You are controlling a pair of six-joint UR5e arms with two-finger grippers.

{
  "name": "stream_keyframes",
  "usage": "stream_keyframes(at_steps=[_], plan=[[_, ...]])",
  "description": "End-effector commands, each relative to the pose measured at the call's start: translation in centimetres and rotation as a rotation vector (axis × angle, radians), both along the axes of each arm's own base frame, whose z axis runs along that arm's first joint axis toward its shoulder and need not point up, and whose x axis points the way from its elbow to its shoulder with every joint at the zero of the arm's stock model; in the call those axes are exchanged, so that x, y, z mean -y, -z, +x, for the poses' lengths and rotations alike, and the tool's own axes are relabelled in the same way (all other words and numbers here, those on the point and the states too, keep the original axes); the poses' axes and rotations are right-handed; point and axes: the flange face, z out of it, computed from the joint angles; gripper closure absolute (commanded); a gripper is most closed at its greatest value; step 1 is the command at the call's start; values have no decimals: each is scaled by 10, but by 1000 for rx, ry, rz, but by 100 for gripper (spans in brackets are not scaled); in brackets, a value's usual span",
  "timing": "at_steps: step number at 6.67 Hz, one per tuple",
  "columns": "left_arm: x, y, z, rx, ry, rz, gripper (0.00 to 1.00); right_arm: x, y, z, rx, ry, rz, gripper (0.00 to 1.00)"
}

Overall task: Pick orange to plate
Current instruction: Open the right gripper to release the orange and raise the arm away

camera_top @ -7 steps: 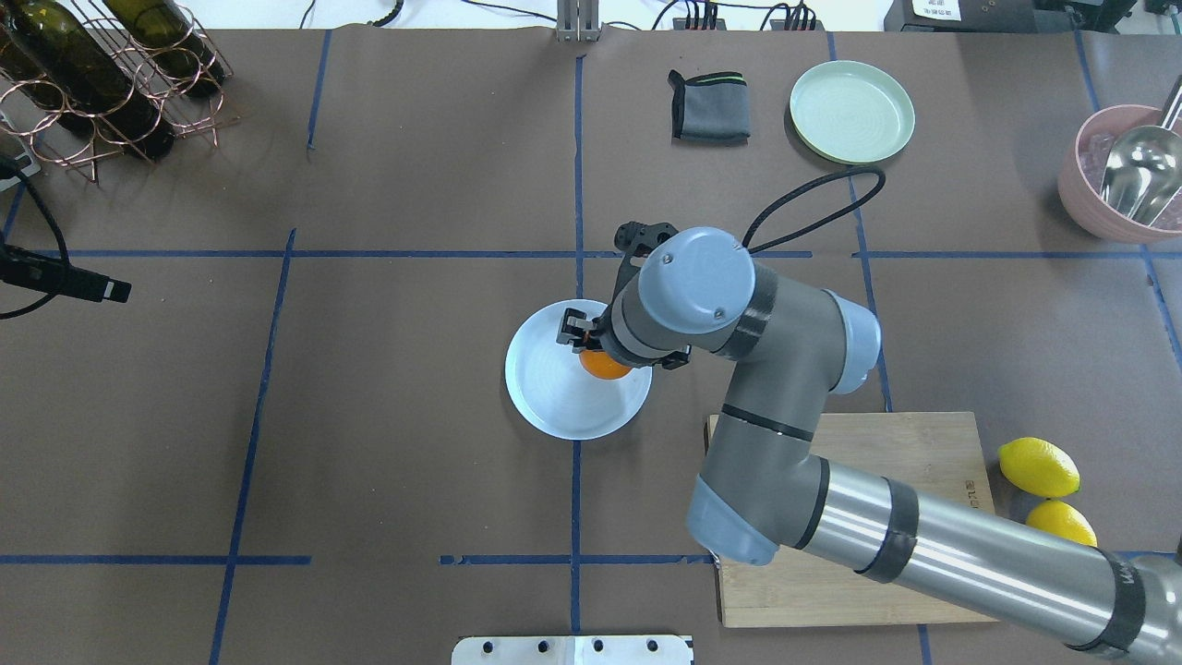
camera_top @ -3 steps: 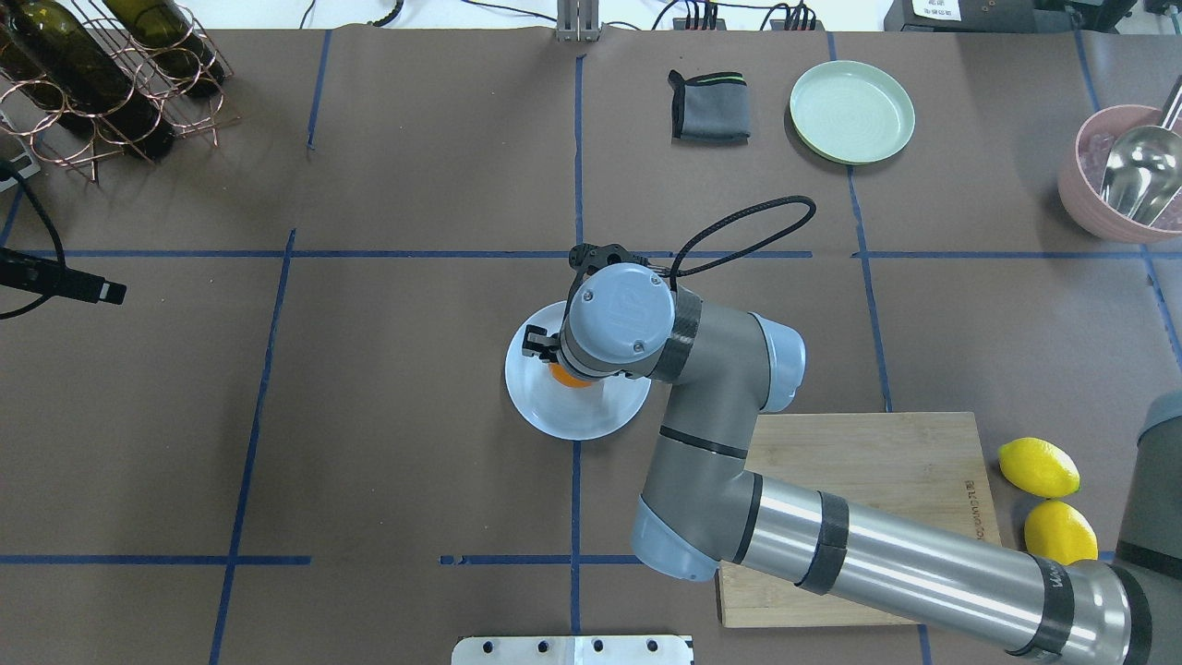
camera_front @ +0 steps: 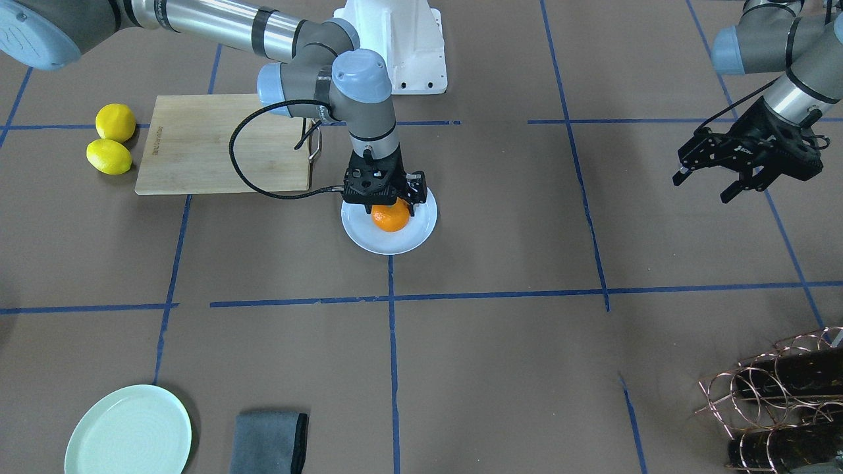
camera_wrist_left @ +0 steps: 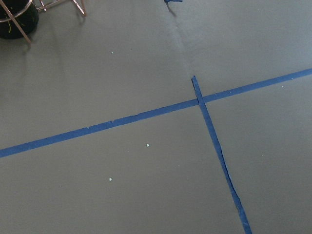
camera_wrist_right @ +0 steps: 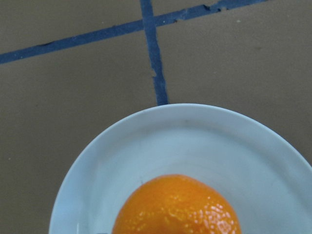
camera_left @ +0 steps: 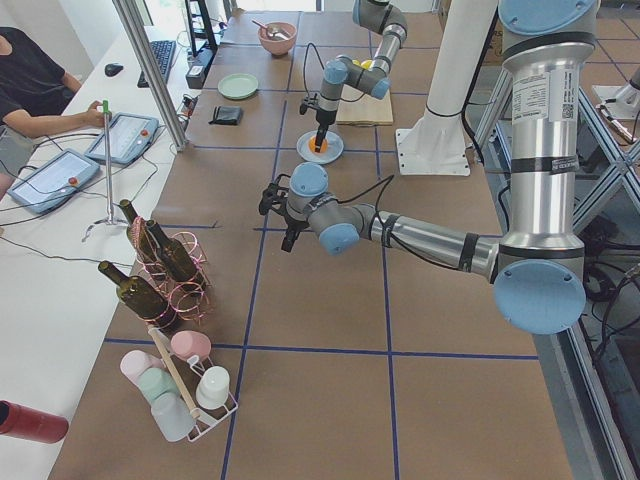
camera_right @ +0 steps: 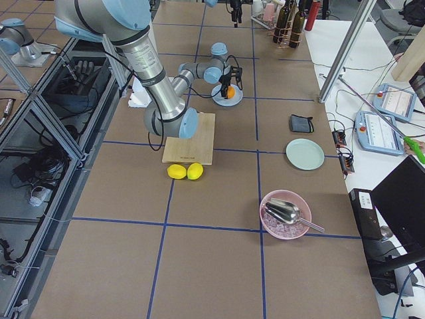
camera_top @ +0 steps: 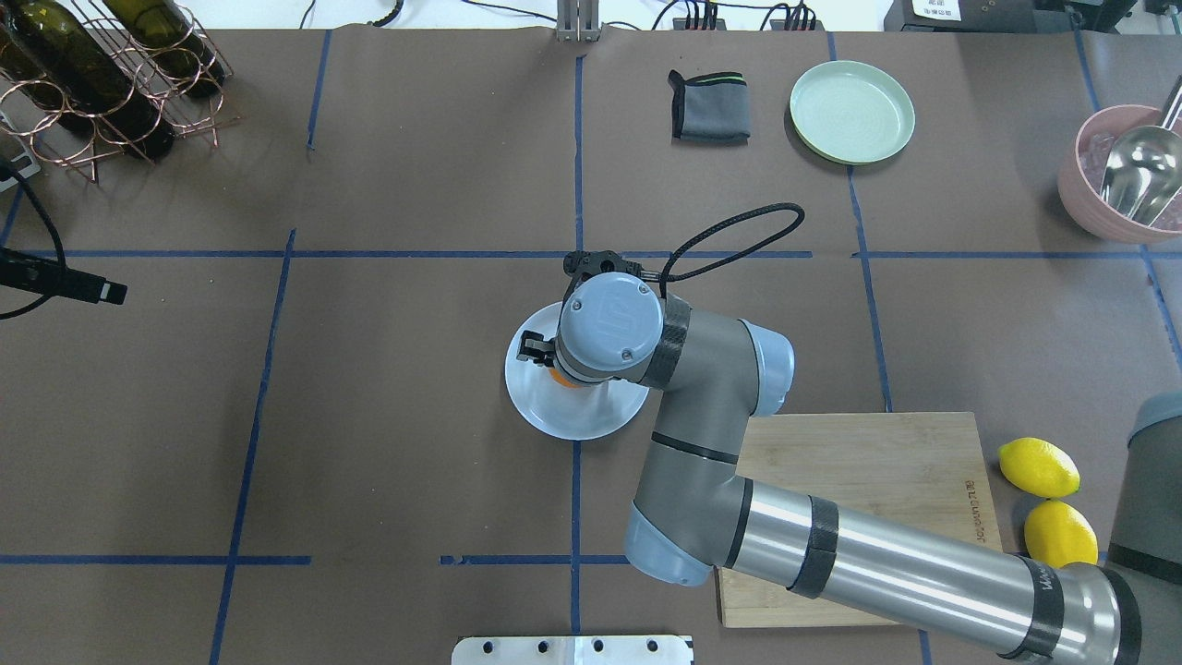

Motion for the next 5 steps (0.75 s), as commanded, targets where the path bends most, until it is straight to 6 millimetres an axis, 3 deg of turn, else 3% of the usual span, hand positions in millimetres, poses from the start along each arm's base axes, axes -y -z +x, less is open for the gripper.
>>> stream_keyframes(at_steps=[1, 2, 3, 4, 5], plan=[[0, 0, -2, -1, 2, 1, 0, -5, 20, 40, 54, 4, 20, 0], [8, -2, -26, 4, 44, 0, 0, -11, 22, 114, 97, 4, 6, 0], [2, -19, -48, 23, 72, -21, 0, -9, 9, 196, 134, -2, -23, 0], [9, -43, -89, 96, 66, 43, 0, 9, -16, 281, 148, 24, -25, 0], [18, -77, -132, 192, 42, 60, 0, 42, -69, 362, 119, 71, -28, 0]])
